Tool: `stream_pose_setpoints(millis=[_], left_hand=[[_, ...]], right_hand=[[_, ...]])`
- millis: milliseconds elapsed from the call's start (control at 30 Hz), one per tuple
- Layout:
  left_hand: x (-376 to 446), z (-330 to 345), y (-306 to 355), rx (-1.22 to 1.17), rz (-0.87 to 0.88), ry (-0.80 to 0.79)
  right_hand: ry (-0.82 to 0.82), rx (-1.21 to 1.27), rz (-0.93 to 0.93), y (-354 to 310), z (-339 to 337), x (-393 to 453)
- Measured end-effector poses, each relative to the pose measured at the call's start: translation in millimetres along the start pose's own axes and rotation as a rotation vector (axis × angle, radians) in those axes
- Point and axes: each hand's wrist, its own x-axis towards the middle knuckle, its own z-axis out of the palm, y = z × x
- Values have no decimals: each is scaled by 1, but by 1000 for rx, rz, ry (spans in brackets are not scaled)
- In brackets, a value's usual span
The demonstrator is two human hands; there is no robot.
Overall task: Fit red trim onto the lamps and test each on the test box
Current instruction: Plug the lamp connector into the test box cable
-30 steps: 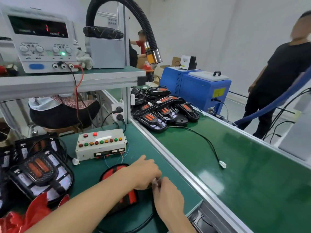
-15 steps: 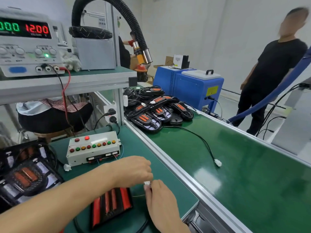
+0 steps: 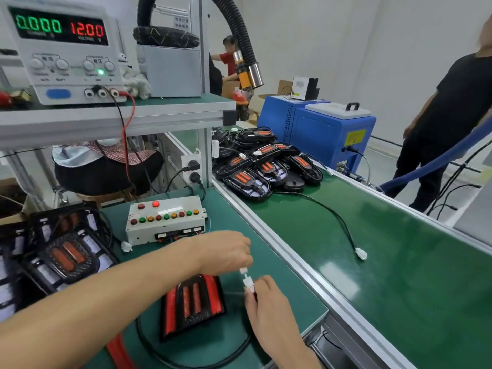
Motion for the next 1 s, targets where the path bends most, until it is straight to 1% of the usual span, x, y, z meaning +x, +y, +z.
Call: stream_pose_setpoints(millis=[100,133,233,267,300,367,400,433,500,567,667,767,800,833,933,967,1000], left_hand=[[-2,-2,-12,5,-45,67],[-1,-2,-13,6,-76,66],[-6,-5,-8,-120,-247,3],[-11,-6,-4,-190,-315,27],[-19,-6,2,-268,-395,86],[-42,-2,14,-414,-620,265],[-56,2,22,-465,-758,335],[-70,7,30,-513,-894,370],[-96,18,46,-586,-1116,342],[-117,23,62,-625,-1262,237],[-125,27,87,-748,-1367,124],[-115,33,99,-957,-1421,96],[-112,33,101,-1067,-1448,125],[-111,34,102,-1197,-1489,191],[-112,34,108,-1674,-1608,506],[-113,33,113,-1757,-1618,588],[-114,30,119,-1787,-1608,638]], right_hand=[[69,65,-26,5,5,-4],[96,77,-21,4,6,-5],[206,73,-18,2,8,-8],[240,71,-9,2,7,-10],[249,81,16,2,6,-12],[183,186,114,2,5,-16],[124,263,170,0,5,-17],[61,329,220,-3,4,-17],[-74,460,291,-12,1,-16],[-193,590,335,-22,-1,-13],[-254,685,351,-34,-3,-9],[-323,679,306,-41,-5,-8],[-328,686,287,-42,-7,-9],[-324,696,271,-42,-10,-10],[-278,783,266,-41,-24,-18],[-259,819,257,-42,-29,-23],[-242,852,235,-43,-34,-27]])
